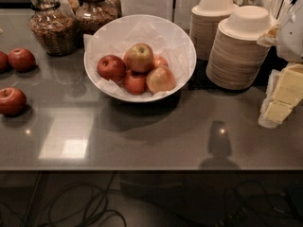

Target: Pick apple from white bowl

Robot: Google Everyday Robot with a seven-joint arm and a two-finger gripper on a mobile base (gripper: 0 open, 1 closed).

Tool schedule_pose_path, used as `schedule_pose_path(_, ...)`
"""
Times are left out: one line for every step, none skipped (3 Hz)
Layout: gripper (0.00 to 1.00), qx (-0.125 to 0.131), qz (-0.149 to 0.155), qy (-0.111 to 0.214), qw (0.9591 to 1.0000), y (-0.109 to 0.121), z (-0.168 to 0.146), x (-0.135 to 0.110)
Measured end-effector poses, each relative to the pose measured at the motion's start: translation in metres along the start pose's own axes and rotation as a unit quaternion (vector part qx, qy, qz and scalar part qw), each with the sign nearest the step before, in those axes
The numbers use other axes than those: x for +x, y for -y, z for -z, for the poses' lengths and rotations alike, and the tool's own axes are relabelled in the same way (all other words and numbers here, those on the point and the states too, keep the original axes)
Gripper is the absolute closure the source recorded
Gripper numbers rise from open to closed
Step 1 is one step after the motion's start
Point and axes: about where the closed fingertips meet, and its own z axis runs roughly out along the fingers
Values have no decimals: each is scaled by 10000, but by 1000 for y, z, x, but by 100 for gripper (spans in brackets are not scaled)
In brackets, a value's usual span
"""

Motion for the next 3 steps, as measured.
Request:
schedule_pose_path(0,71,24,38,10000,3,-1,-3)
schedule_pose_path(0,306,47,290,9991,18,-6,-14)
schedule_pose_path(0,478,254,527,9971,35,-14,-40)
